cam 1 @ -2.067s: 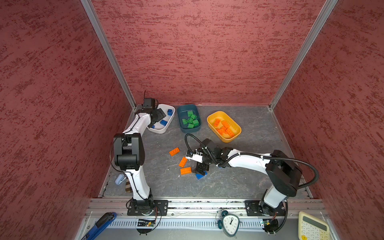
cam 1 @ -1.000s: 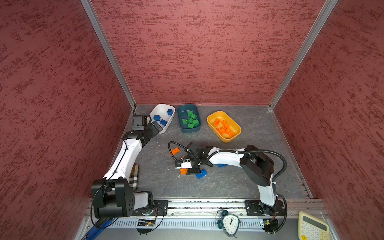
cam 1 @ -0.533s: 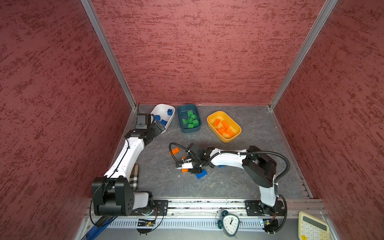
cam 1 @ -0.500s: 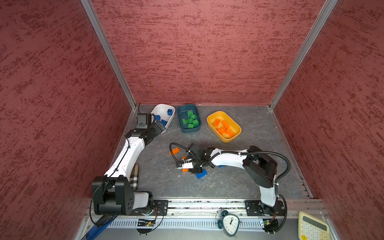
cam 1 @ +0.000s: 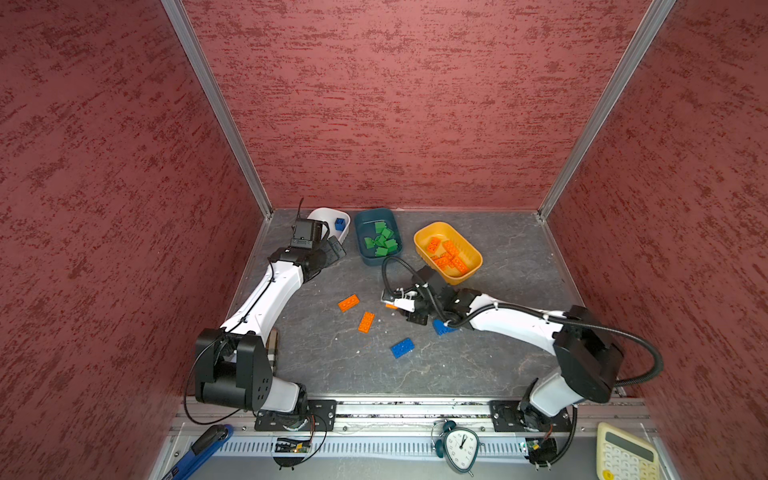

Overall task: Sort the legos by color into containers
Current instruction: 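Carry the orange brick over the yellow tub and release it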

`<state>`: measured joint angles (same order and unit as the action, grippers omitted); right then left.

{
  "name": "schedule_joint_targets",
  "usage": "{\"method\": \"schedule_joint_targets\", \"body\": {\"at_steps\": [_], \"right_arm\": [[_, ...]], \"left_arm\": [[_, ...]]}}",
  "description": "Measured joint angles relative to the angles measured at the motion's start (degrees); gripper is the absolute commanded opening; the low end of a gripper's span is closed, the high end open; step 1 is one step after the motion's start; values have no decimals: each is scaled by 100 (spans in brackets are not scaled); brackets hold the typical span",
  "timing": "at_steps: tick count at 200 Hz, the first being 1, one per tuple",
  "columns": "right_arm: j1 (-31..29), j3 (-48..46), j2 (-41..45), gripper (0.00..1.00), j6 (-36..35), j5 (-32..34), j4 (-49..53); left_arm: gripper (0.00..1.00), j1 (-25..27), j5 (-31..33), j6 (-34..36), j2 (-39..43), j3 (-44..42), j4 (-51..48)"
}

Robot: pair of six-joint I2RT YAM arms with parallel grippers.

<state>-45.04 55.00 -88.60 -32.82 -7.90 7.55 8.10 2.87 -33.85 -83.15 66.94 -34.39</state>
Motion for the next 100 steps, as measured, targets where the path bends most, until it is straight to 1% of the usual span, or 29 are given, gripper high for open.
{"method": "schedule_joint_targets", "body": {"at_steps": [17, 34, 74, 88, 100], "right_arm": [[577, -149, 339, 25, 501, -94, -398], [1191, -149, 450, 24, 1060, -188, -680], [2583, -149, 402, 24, 2439, -389, -970], [2957, -122, 289, 25, 2839, -402, -1010], [3165, -26, 103, 25, 3097, -396, -977]], "left_arm": [[99, 96, 50, 2, -85, 63, -26], [99, 221, 122, 7, -120, 105, -50], [99, 435, 234, 24, -122, 155, -74], [99, 455, 256, 24, -129, 155, -79], [99, 459, 289, 26, -129, 155, -90]]}}
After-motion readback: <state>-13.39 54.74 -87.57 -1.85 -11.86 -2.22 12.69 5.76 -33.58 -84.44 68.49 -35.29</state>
